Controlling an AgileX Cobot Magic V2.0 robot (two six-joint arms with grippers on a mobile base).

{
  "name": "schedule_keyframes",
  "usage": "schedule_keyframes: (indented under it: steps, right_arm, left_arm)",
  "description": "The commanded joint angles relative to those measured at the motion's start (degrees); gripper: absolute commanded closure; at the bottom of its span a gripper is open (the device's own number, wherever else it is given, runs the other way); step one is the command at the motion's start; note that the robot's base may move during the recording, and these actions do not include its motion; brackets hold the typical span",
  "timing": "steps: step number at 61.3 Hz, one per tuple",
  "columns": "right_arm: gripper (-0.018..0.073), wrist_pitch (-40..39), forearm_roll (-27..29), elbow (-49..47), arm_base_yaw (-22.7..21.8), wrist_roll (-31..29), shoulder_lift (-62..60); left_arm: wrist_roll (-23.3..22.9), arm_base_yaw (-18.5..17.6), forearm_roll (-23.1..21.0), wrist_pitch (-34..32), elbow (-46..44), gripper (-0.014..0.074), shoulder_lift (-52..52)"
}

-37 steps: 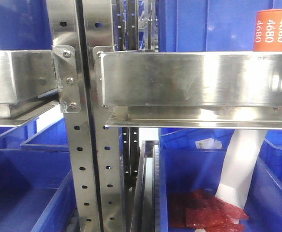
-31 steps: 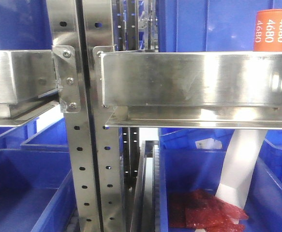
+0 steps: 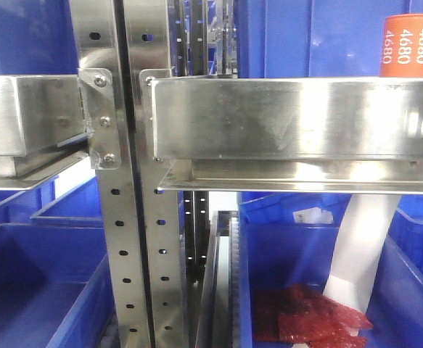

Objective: Grab orange capacitor from left shelf to right conveyor

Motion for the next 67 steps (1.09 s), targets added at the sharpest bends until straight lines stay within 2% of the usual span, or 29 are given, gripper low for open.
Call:
schedule_keyframes:
  steps: [1, 29, 39, 44, 49, 55, 67]
  right_arm:
    - [0.0522, -5.2, -0.4, -0.2, 0.1, -0.4, -0.8]
    - [0.0522, -8.6, -0.4, -1.4, 0.1, 0.3, -0.8]
    - [0.0522, -1.1, -0.4, -11.8, 0.1, 0.6, 0.6]
    - [0.0522, 3.4, -0.4, -19.0, 0.1, 0.6, 4.4]
    - [0.0517, 4.4, -0.4, -23.6, 0.1, 0.6, 9.5]
    - [0.0412, 3.5, -0.4, -29.1, 0.2, 0.6, 18.0]
    - [0.0024, -0.9, -0.4, -33.2, 1.1, 0.6, 30.2]
  left_arm:
    - [0.0, 0.1, -0.1, -4.9, -0.2, 0.0723, -0.7]
    - [0.0, 0.1, -0.1, -4.9, -0.2, 0.0723, -0.7]
    - [0.0, 0.1, -0.1, -4.9, -0.2, 0.0723, -0.7]
    - [0.0, 0.1, -0.1, -4.9, -0.2, 0.0723, -0.7]
    - [0.0, 0.1, -0.1, -4.9, -0.2, 0.0723, -0.7]
    - [0.0, 0.1, -0.1, -4.9, -0.2, 0.0723, -0.7]
    - [0.0, 0.1, -0.1, -4.9, -0.2, 0.0723, -0.7]
